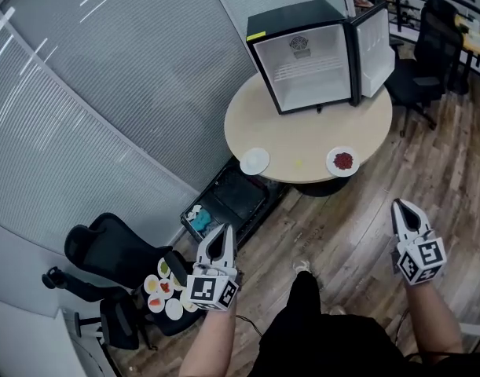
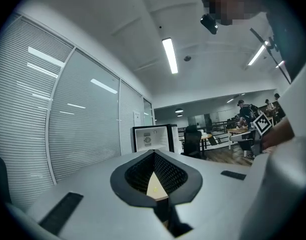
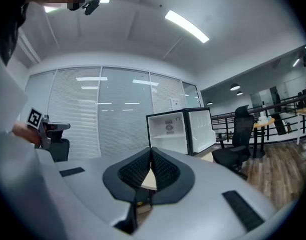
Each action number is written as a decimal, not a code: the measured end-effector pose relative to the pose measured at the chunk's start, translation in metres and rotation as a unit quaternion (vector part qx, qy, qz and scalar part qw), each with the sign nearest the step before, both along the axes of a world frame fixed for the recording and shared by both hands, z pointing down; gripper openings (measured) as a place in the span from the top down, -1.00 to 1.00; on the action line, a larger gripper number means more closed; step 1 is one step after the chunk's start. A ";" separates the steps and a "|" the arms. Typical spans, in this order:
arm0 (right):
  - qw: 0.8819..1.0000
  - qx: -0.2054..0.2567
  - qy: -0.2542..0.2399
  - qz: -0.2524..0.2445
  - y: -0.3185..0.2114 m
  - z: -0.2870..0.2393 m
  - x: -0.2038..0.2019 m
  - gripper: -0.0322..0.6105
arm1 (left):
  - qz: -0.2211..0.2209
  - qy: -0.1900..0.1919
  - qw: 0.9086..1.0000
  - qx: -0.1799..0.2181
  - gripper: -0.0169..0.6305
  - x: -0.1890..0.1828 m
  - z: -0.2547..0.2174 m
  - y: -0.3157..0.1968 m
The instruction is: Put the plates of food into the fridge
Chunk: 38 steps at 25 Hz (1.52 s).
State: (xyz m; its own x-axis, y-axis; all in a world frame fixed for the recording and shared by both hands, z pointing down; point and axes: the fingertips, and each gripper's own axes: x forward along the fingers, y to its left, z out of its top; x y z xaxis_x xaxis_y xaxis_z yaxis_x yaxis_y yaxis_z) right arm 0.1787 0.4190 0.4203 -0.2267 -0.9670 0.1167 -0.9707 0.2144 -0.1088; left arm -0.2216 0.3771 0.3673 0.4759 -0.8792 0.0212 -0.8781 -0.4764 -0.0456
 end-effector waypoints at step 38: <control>0.981 -0.048 0.009 0.188 -0.292 0.029 0.009 0.88 | 0.229 0.036 0.972 -0.028 0.93 0.102 0.035 -0.421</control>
